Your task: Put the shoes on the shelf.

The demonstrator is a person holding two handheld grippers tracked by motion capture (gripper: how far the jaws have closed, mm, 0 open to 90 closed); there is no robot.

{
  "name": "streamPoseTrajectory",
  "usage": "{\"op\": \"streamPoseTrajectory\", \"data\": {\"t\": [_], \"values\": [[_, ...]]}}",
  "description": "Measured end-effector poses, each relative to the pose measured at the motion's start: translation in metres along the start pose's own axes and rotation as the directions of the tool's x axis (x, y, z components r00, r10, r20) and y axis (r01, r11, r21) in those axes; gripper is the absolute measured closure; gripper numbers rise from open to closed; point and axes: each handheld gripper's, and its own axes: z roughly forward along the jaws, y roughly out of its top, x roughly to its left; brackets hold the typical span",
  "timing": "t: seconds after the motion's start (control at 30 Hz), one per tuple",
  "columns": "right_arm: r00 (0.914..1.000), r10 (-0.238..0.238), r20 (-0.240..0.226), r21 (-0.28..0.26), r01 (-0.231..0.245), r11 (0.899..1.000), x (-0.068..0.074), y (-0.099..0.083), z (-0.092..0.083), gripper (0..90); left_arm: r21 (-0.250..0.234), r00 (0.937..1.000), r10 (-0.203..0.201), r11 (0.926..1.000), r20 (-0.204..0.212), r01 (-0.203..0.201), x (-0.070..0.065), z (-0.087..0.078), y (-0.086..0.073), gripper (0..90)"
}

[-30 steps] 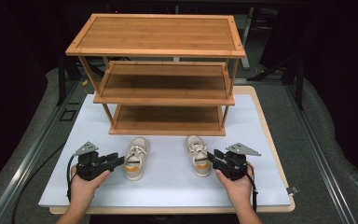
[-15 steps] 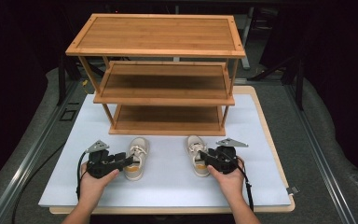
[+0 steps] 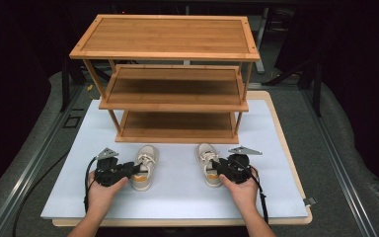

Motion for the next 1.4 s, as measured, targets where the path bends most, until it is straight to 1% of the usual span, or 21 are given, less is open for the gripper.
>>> {"op": "streamPoseTrajectory", "data": {"t": [0.03, 0.07, 0.1, 0.17, 0.27, 0.37, 0.47, 0.63, 0.7, 0.8, 0.83, 0.87, 0.9, 0.93, 0.97, 1.03, 1.13, 1.2, 1.3, 1.33, 1.4], "values": [[0.9992, 0.035, -0.016, 0.004, -0.035, 0.999, 0.003, -0.002, -0.001, 65.3, -0.001, 1.0, 0.008, 1.0, 0.006, -0.008, -0.002, 0.0, 0.0, 67.3], [0.999, 0.04, -0.018, 0.007, -0.04, 0.999, 0.005, -0.003, -0.001, 65.4, 0.0, 0.9998, 0.014, 0.9999, 0.011, -0.014, -0.003, 0.0, 0.0, 67.7], [0.9984, 0.042, -0.038, 0.005, -0.042, 0.999, 0.008, -0.005, 0.0, 65.5, 0.005, 0.9997, 0.022, 0.9997, 0.015, -0.022, -0.006, 0.001, 0.0, 67.8], [0.9982, 0.035, -0.048, 0.012, -0.035, 0.999, 0.015, -0.007, 0.0, 65.5, 0.007, 0.9994, 0.025, 0.9997, 0.025, -0.025, -0.011, 0.003, -0.001, 67.9], [0.9983, 0.031, -0.049, 0.017, -0.03, 0.999, 0.022, -0.008, 0.001, 65.5, 0.01, 0.9989, 0.02, 0.9997, 0.043, -0.02, -0.015, 0.005, -0.001, 67.8], [0.9977, 0.045, -0.051, 0.019, -0.044, 0.999, 0.032, -0.011, 0.002, 65.5, 0.01, 0.9982, 0.01, 0.9999, 0.06, -0.01, -0.026, 0.01, -0.002, 67.5], [0.9978, 0.043, -0.051, 0.023, -0.042, 0.999, 0.036, -0.012, 0.002, 65.5, 0.011, 0.9978, 0.01, 0.9999, 0.066, -0.011, -0.031, 0.012, -0.002, 67.5], [0.9981, 0.033, -0.052, 0.015, -0.032, 0.999, 0.05, -0.015, 0.006, 65.3, 0.008, 0.9973, 0.003, 1.0, 0.073, -0.004, -0.04, 0.017, -0.002, 67.2], [0.9971, 0.031, -0.069, 0.019, -0.03, 0.999, 0.054, -0.015, 0.008, 65.3, 0.009, 0.9963, 0.018, 0.9998, 0.084, -0.018, -0.046, 0.019, -0.003, 67.1], [0.9974, 0.027, -0.067, 0.013, -0.026, 1.0, 0.059, -0.016, 0.01, 65.2, 0.009, 0.9959, 0.019, 0.9998, 0.089, -0.02, -0.049, 0.02, -0.004, 66.9], [0.9964, 0.022, -0.081, 0.021, -0.02, 1.0, 0.061, -0.017, 0.01, 65.0, 0.009, 0.9959, 0.022, 0.9997, 0.088, -0.023, -0.05, 0.02, -0.004, 66.9], [0.9982, 0.004, -0.06, 0.018, -0.003, 1.0, 0.066, -0.018, 0.01, 64.4, 0.006, 0.9956, 0.02, 0.9998, 0.092, -0.02, -0.052, 0.02, -0.005, 66.1], [0.998, 0.003, -0.062, 0.016, -0.002, 1.0, 0.068, -0.019, 0.01, 64.1, 0.005, 0.9952, 0.016, 0.9998, 0.096, -0.017, -0.053, 0.019, -0.006, 65.8], [0.998, 0.003, -0.062, 0.016, -0.002, 1.0, 0.068, -0.019, 0.01, 64.1, 0.005, 0.9952, 0.016, 0.9998, 0.096, -0.017, -0.053, 0.019, -0.006, 65.3], [0.9965, 0.019, -0.081, 0.017, -0.018, 1.0, 0.07, -0.021, 0.009, 63.3, 0.003, 0.9949, 0.014, 0.9999, 0.1, -0.014, -0.053, 0.019, -0.006, 65.0], [0.996, 0.011, -0.088, 0.023, -0.009, 1.0, 0.072, -0.021, 0.008, 63.0, 0.0, 0.9944, 0.01, 0.9999, 0.105, -0.01, -0.053, 0.019, -0.007, 65.0], [0.996, 0.018, -0.087, 0.024, -0.016, 1.0, 0.072, -0.022, 0.009, 63.0, 0.001, 0.994, 0.005, 1.0, 0.109, -0.005, -0.053, 0.02, -0.007, 65.1], [0.9941, 0.035, -0.103, 0.021, -0.033, 0.999, 0.072, -0.021, 0.01, 62.6, 0.003, 0.9937, -0.007, 1.0, 0.112, 0.007, -0.057, 0.022, -0.006, 65.2], [0.9926, 0.049, -0.111, 0.014, -0.048, 0.999, 0.072, -0.021, 0.012, 61.6, -0.002, 0.9946, -0.006, 1.0, 0.103, 0.006, -0.061, 0.026, -0.005, 64.7], [0.9901, 0.068, -0.123, 0.01, -0.067, 0.998, 0.073, -0.02, 0.014, 60.9, -0.002, 0.9952, -0.001, 1.0, 0.098, 0.001, -0.063, 0.027, -0.004, 64.7], [0.9909, 0.066, -0.118, 0.01, -0.065, 0.998, 0.073, -0.02, 0.014, 60.8, 0.001, 0.9948, -0.001, 1.0, 0.101, 0.001, -0.062, 0.027, -0.004, 64.7]]}}
